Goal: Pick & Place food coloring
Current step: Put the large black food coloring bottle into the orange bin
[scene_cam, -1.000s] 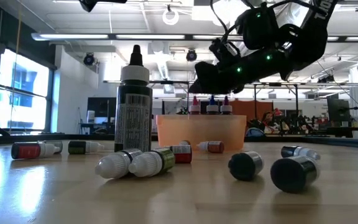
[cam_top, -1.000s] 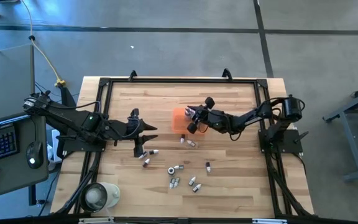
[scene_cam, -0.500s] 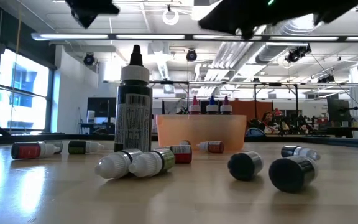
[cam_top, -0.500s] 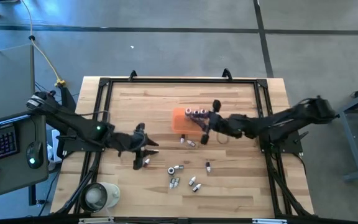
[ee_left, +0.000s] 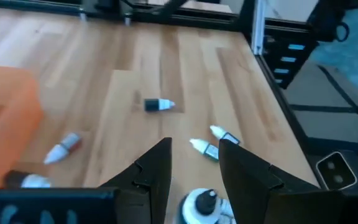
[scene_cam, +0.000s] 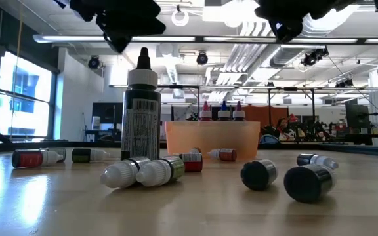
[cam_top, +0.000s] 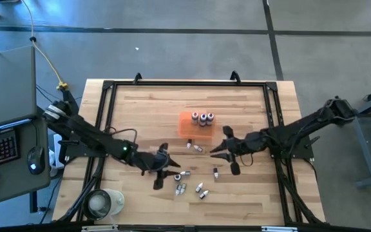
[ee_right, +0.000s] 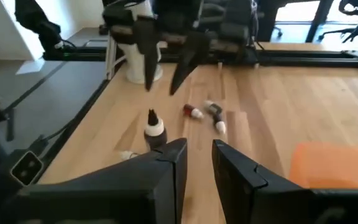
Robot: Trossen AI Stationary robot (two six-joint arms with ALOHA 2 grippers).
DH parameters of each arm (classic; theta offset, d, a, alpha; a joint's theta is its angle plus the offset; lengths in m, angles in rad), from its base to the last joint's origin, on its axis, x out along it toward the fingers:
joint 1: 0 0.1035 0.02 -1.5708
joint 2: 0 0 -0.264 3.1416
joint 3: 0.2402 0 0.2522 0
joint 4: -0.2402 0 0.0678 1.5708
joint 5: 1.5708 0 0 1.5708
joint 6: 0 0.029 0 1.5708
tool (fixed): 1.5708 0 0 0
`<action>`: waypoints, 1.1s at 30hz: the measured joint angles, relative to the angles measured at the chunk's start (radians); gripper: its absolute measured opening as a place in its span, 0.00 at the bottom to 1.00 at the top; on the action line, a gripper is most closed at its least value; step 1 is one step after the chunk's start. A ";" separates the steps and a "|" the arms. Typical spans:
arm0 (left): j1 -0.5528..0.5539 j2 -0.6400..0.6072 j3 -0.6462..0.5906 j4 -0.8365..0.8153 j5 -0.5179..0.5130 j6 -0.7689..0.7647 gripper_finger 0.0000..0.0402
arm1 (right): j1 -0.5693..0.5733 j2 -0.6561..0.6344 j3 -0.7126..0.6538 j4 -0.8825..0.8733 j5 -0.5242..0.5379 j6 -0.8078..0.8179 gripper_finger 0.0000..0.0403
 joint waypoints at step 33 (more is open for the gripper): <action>0.000 0.163 0.001 0.068 0.016 0.032 0.29 | 0.026 0.000 -0.011 0.077 0.061 -0.008 0.17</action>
